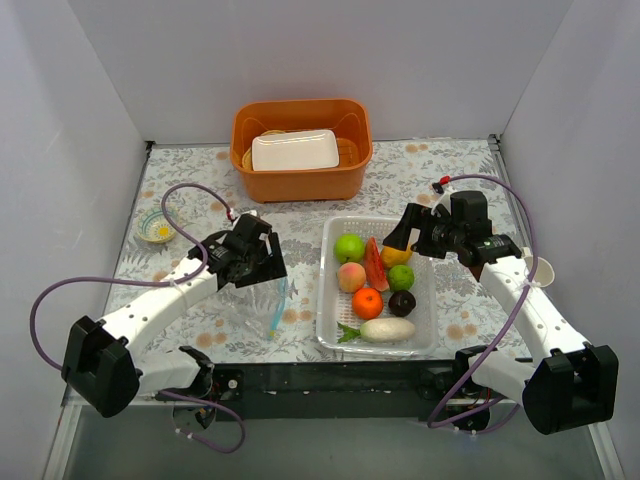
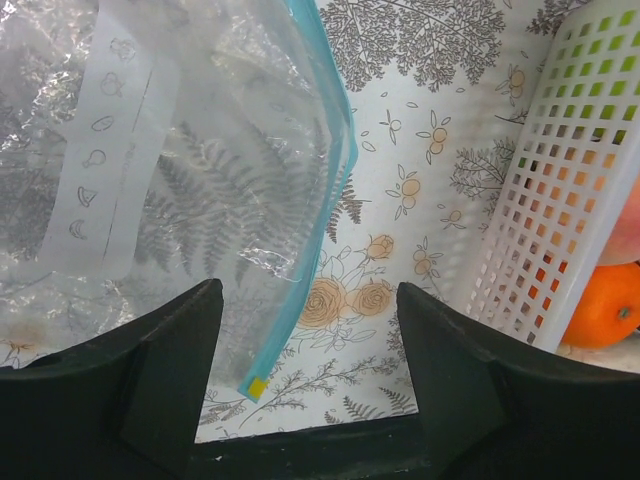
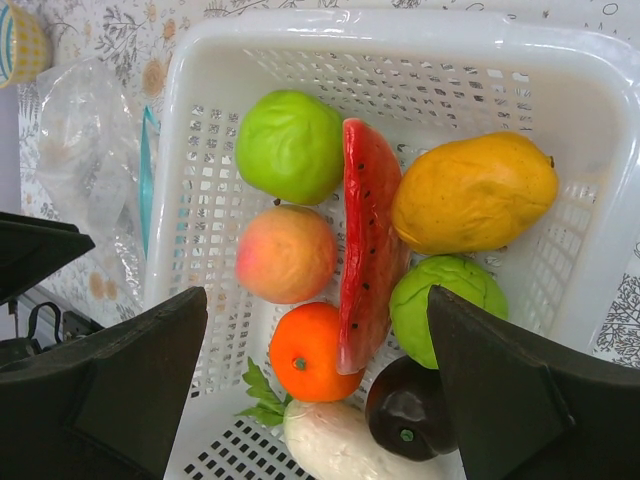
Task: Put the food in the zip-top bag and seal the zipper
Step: Pick up the zipper food storage bag at the center of the board.
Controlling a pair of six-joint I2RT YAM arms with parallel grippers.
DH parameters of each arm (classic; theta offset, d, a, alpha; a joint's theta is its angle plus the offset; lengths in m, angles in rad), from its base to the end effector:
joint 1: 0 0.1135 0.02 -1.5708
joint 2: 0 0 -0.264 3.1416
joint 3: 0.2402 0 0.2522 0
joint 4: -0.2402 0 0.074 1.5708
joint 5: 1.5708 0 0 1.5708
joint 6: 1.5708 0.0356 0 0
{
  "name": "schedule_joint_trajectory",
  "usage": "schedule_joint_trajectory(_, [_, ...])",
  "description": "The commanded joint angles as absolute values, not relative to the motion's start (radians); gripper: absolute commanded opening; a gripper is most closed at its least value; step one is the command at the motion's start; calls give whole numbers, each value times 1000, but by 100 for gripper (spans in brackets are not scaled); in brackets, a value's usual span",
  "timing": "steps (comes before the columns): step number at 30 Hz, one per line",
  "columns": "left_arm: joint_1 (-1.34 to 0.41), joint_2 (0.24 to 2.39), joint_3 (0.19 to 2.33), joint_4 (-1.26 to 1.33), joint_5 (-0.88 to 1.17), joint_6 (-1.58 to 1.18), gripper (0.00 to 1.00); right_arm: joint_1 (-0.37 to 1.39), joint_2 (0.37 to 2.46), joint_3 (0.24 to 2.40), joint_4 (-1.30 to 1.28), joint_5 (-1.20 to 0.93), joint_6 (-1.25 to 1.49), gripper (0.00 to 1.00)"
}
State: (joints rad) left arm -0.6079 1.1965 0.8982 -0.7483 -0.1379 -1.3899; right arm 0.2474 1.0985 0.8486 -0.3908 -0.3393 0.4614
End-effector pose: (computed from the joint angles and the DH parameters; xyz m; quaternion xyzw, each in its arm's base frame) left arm 0.1915 -0.1273 0.2500 -0.3837 0.8840 -0.1813 0.1959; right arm 0.2282 0.0698 0.2819 0.0188 0.8840 0.2949 0.3622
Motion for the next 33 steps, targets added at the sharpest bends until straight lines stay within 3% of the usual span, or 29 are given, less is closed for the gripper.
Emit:
schedule_joint_trajectory(1, [-632,1203,881,-746,-183,-1425,66,255,1084,865,-379,-334,468,98])
schedule_joint_trajectory(17, [-698,1325,813,-647,-193,-1488,57,255,1104,873,-387,-336,462,98])
schedule_joint_trajectory(28, [-701,1356,795,-608,-198,-1483,34,256,1120,879,-387,-344,462,98])
schedule_joint_trajectory(33, [-703,1367,792,-592,-190,-1485,31,256,1123,882,-388,-342,462,98])
